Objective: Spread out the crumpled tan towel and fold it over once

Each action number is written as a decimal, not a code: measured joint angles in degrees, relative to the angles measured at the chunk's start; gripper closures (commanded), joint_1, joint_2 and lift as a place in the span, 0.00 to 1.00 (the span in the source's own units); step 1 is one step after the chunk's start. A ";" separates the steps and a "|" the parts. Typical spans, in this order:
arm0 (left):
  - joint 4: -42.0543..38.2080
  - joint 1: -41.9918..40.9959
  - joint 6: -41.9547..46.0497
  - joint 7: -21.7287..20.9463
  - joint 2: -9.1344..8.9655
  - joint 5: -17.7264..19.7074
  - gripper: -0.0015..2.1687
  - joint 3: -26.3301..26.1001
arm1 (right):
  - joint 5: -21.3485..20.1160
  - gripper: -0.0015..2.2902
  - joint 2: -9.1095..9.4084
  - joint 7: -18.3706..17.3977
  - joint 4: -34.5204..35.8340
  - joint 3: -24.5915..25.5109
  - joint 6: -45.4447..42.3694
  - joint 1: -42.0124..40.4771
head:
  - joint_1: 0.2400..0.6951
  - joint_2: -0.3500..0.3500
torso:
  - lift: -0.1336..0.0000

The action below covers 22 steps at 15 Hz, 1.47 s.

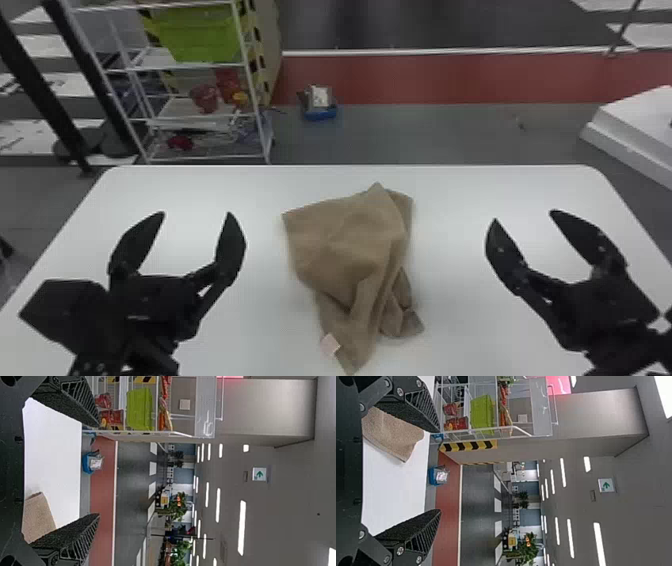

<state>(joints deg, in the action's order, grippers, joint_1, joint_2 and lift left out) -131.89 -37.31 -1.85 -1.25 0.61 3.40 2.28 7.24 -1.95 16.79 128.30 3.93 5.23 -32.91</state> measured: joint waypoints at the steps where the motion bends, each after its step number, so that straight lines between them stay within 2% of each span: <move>1: 0.15 0.09 0.09 -0.11 0.00 0.10 0.04 0.00 | 0.10 0.09 0.05 0.00 -0.07 0.08 0.12 -0.04 | 1.00 0.58 | 0.07; 15: 0.84 0.38 0.47 0.11 0.00 0.71 0.04 0.05 | 1.09 0.09 0.28 -0.05 -0.24 0.75 -0.67 -0.09 | 1.00 0.57 | 0.07; 16: 1.18 0.45 1.06 0.37 -0.01 0.88 0.03 0.06 | 1.04 0.10 0.28 0.35 -0.23 0.74 -0.53 -0.10 | 1.00 0.58 | 0.07; 18: 2.02 0.56 2.85 0.47 -0.01 0.95 0.03 0.19 | 0.46 0.20 0.16 2.43 -0.32 0.78 0.09 -0.07 | 1.00 0.59 | 0.07; 20: 2.38 0.84 3.30 0.38 -0.01 0.58 0.03 0.30 | -0.59 0.21 -0.03 5.60 -0.81 0.69 0.28 -0.05 | 1.00 0.61 | 0.07; 22: 2.42 1.21 2.59 0.42 0.00 0.18 0.04 0.34 | -2.97 0.20 -0.43 6.59 -0.84 -0.96 1.81 -0.05 | 1.00 0.66 | 0.07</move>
<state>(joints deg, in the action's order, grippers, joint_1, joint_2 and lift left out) -129.47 -36.10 0.73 -0.82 0.61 3.58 2.62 4.28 -2.38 23.38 127.45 2.97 7.03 -32.96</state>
